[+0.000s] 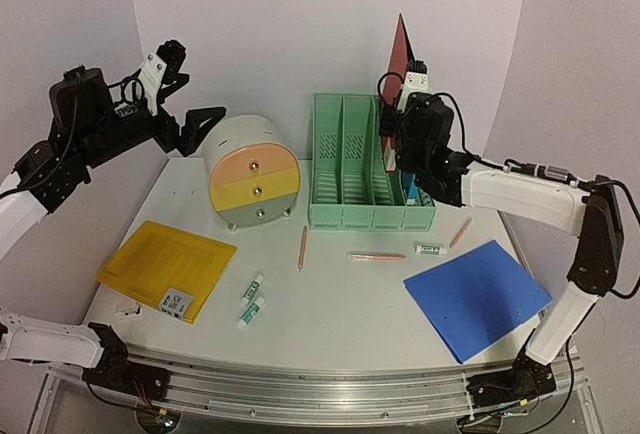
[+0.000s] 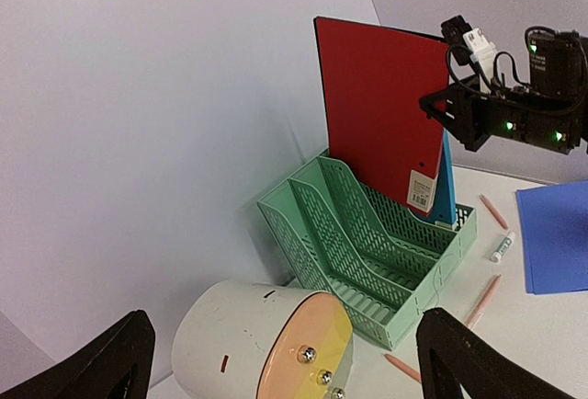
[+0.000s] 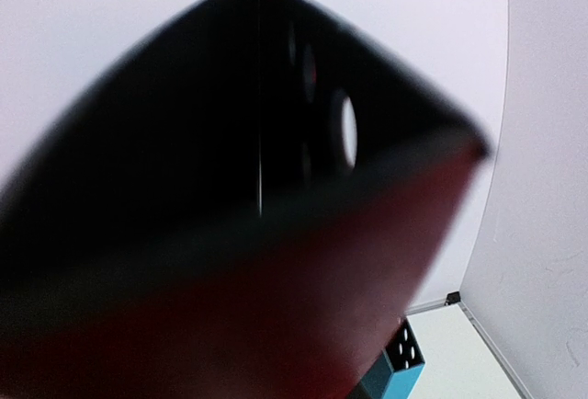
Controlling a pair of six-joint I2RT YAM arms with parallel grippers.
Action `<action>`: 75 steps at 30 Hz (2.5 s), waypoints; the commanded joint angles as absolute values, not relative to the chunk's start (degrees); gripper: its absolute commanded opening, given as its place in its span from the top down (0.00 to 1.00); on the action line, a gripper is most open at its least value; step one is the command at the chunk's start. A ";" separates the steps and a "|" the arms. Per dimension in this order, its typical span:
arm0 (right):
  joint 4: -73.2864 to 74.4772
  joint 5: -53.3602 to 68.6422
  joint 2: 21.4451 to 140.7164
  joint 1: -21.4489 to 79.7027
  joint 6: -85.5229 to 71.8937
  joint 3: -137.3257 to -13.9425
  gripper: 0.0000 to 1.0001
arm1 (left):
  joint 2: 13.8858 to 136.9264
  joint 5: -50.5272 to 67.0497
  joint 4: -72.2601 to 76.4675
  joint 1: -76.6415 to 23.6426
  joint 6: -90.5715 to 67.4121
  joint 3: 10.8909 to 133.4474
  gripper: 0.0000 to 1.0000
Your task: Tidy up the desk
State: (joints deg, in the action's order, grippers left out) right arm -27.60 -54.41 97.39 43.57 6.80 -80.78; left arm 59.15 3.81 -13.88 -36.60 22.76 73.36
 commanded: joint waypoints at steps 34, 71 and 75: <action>7.35 -38.73 92.45 43.70 -18.05 -78.90 0.17 | 55.38 23.27 -31.11 -36.74 34.54 65.16 0.05; -2.69 10.09 127.48 66.32 -72.06 -104.07 0.45 | 58.72 17.56 -39.52 6.98 101.16 31.75 0.00; -3.23 9.14 133.53 68.58 -74.68 -111.19 0.43 | 59.78 17.32 -35.30 7.06 101.41 30.52 0.00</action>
